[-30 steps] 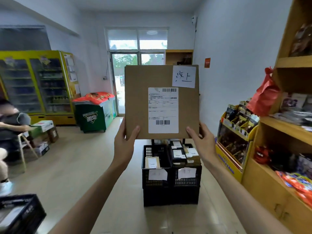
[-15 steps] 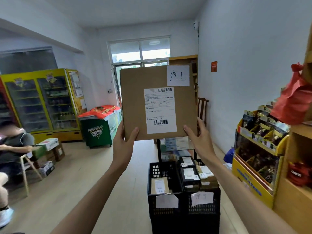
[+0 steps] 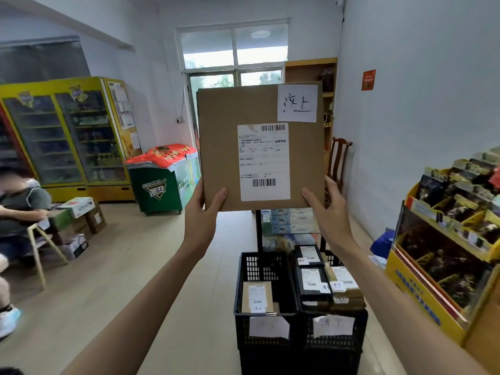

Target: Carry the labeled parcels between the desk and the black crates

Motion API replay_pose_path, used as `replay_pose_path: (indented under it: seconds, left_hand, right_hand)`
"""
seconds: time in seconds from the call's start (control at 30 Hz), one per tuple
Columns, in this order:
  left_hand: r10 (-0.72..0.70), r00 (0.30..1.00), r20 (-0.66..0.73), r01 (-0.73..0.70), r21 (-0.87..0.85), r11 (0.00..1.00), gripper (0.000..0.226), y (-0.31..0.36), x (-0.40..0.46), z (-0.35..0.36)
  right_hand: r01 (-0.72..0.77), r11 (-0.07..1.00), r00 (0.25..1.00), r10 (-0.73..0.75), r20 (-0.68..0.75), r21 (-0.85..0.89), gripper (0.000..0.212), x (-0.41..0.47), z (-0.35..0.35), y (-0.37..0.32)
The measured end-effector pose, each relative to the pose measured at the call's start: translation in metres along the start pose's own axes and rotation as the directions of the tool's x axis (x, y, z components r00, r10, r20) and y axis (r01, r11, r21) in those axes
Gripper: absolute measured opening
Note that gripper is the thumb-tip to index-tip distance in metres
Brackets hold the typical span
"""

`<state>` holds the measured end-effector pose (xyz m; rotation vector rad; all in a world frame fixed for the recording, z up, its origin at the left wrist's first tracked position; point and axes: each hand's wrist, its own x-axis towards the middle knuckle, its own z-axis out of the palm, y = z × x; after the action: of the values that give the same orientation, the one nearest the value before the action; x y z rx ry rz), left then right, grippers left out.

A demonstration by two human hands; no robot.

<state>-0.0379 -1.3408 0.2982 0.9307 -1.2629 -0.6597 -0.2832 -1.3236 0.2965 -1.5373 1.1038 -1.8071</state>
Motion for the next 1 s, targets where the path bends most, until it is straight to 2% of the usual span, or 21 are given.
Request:
replay_pose_path:
  seconds: [0.3, 0.47, 0.73, 0.9, 1.0]
  left_hand:
    - [0.004, 1.000, 0.014, -0.004, -0.007, 1.000, 0.056, -0.056, 0.112, 0.016]
    - [0.027, 0.999, 0.027, -0.025, -0.043, 0.999, 0.057, -0.091, 0.168, 0.024]
    - [0.020, 0.998, 0.058, -0.019, -0.020, 1.000, 0.055, -0.143, 0.226, 0.043]
    - [-0.001, 0.999, 0.052, 0.003, -0.049, 0.999, 0.054, -0.170, 0.261, 0.066]
    - [-0.007, 0.999, 0.051, 0.010, -0.062, 0.998, 0.044, -0.187, 0.285, 0.084]
  right_hand:
    - [-0.022, 1.000, 0.998, 0.022, -0.057, -0.007, 0.049, 0.101, 0.039, 0.057]
    - [-0.013, 0.999, 0.996, 0.010, -0.092, -0.031, 0.049, 0.155, 0.061, 0.085]
    - [-0.063, 0.996, 0.996, 0.058, -0.072, -0.058, 0.080, 0.209, 0.073, 0.150]
    - [-0.064, 0.996, 0.996, 0.061, -0.063, -0.055, 0.060, 0.252, 0.074, 0.187]
    - [-0.047, 0.997, 0.996, 0.042, -0.081, -0.060, 0.056, 0.278, 0.072, 0.209]
